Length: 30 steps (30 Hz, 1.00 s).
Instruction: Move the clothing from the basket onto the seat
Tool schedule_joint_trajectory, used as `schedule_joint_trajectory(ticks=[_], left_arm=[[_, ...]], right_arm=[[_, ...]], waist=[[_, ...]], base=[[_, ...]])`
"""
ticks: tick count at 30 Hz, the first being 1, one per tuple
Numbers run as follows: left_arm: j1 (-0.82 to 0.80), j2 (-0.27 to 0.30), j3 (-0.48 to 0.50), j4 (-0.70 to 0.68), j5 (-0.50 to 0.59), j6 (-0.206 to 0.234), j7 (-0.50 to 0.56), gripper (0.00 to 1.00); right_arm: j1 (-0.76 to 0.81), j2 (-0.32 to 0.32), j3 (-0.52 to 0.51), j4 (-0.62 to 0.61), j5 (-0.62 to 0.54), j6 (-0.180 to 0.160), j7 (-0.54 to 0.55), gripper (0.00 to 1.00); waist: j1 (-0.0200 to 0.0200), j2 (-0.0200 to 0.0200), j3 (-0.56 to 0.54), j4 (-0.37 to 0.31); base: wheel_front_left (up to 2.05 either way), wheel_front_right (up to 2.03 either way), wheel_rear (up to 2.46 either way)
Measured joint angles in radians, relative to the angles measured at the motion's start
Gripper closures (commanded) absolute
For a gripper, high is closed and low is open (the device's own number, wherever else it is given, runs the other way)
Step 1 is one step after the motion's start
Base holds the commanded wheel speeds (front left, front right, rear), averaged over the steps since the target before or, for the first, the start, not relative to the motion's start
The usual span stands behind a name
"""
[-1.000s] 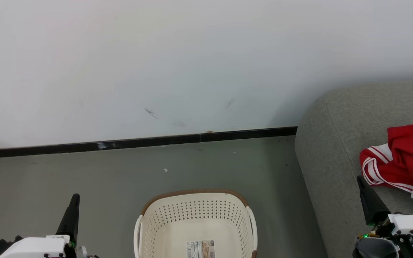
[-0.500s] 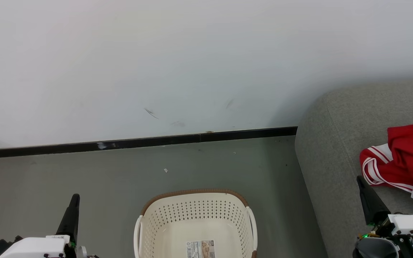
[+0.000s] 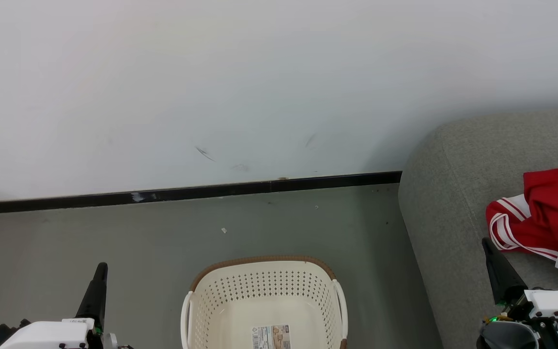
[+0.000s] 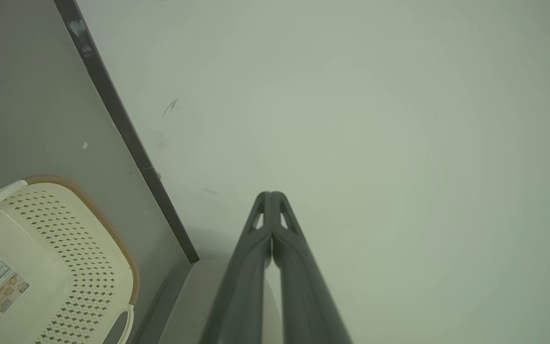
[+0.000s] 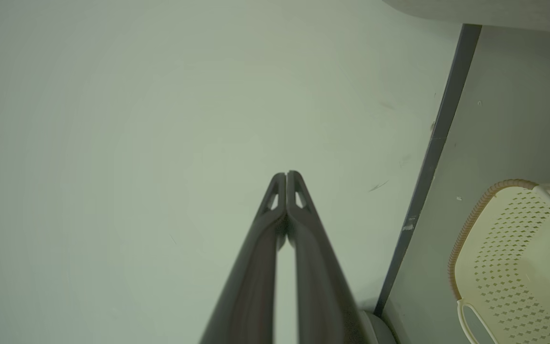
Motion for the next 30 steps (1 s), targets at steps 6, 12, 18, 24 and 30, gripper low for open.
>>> schedule_joint_trajectory(ticks=[6, 12, 18, 24, 30], left_arm=[[0.000, 0.000, 0.000, 0.000, 0.000, 0.000, 0.000, 1.00], [0.000, 0.000, 0.000, 0.000, 0.000, 0.000, 0.000, 1.00], [0.000, 0.000, 0.000, 0.000, 0.000, 0.000, 0.000, 1.00], [0.000, 0.000, 0.000, 0.001, 0.000, 0.000, 0.000, 1.00], [0.000, 0.000, 0.000, 0.001, 0.000, 0.000, 0.000, 1.00]], right_arm=[[0.000, 0.000, 0.000, 0.000, 0.000, 0.000, 0.000, 1.00], [0.000, 0.000, 0.000, 0.000, 0.001, 0.000, 0.000, 1.00], [0.000, 0.000, 0.000, 0.000, 0.002, 0.000, 0.000, 1.00], [0.000, 0.000, 0.000, 0.000, 0.002, 0.000, 0.000, 1.00], [0.000, 0.000, 0.000, 0.000, 0.002, 0.000, 0.000, 1.00]], waist=[[0.0000, 0.0000, 0.000, 0.000], [0.0000, 0.0000, 0.000, 0.000], [0.0000, 0.0000, 0.000, 0.000], [0.0000, 0.0000, 0.000, 0.000], [0.0000, 0.0000, 0.000, 0.000]], base=[[0.00, 0.00, 0.00], [0.00, 0.00, 0.00], [0.00, 0.00, 0.00], [0.00, 0.00, 0.00], [0.00, 0.00, 0.00]])
